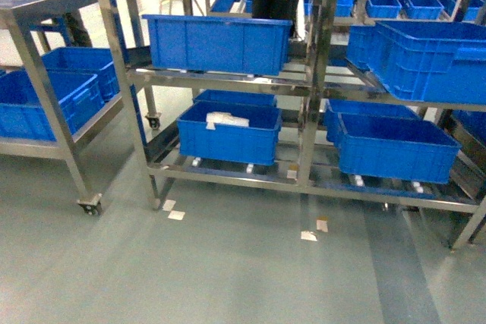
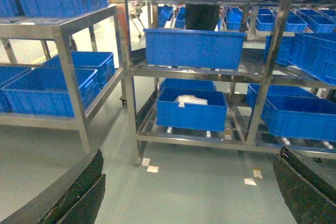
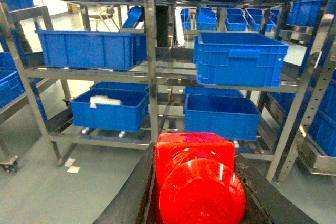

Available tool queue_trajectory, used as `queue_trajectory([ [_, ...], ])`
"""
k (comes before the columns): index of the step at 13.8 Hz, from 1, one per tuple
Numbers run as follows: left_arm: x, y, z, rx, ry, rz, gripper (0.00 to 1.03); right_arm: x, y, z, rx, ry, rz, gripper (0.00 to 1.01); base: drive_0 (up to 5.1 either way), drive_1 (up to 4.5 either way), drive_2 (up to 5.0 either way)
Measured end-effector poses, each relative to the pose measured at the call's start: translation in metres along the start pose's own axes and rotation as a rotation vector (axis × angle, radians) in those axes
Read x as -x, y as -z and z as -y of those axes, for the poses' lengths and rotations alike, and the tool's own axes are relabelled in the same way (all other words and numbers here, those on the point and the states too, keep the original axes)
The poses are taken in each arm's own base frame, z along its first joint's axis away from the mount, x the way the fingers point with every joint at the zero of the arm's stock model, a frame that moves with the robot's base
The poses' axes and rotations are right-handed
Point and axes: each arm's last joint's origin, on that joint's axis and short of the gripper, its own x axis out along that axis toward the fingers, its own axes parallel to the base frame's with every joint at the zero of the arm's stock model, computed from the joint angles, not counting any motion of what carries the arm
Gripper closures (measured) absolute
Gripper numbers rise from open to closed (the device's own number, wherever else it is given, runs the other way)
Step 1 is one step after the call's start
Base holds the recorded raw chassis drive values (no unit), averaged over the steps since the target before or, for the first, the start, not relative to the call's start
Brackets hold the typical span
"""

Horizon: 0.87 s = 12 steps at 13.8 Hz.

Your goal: Pick red block from blue box to shelf

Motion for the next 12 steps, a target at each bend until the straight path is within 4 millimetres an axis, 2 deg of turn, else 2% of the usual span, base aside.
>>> queue_trajectory([
  [12,0.0,0.0,0.0,0.0,0.0,0.0,0.05,0.0,0.0,0.0,0.0,0.0,0.0,0.73,-1.3,-1.32,-1.3],
])
